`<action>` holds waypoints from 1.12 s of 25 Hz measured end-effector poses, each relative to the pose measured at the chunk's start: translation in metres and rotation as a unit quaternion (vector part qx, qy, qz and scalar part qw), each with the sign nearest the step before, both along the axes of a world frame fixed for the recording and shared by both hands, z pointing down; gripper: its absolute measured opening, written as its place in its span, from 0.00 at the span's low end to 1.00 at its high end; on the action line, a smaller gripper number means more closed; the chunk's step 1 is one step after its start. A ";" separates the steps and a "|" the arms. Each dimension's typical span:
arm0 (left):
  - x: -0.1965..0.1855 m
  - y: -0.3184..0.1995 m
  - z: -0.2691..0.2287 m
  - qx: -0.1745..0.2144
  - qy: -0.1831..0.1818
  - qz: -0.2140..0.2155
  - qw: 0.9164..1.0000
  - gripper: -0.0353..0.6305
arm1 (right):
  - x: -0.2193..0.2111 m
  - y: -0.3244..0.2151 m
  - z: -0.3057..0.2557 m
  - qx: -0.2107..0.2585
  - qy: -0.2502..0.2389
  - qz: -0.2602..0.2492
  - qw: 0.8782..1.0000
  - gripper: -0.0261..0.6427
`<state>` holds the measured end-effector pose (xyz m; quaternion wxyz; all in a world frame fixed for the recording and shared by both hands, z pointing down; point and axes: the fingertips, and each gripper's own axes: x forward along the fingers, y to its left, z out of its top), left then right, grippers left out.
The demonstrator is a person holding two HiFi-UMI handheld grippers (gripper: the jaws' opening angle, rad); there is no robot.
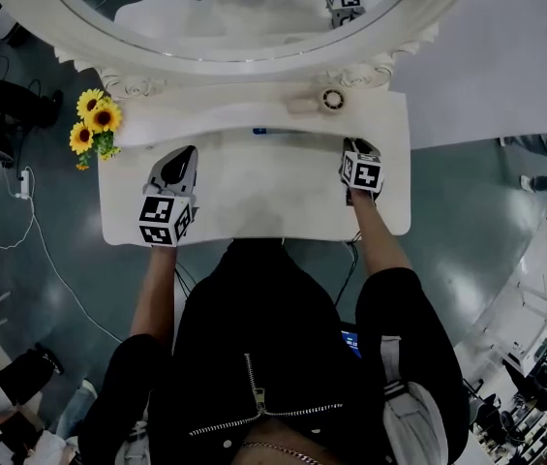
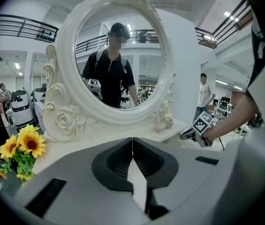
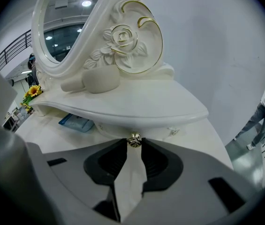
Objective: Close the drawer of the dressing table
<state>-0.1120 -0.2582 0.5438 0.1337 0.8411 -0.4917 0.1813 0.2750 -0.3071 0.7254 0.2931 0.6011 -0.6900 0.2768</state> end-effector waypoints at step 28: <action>-0.015 0.034 -0.020 0.038 0.006 0.005 0.999 0.09 | -0.069 0.064 -0.040 0.076 0.002 -0.073 0.994 0.05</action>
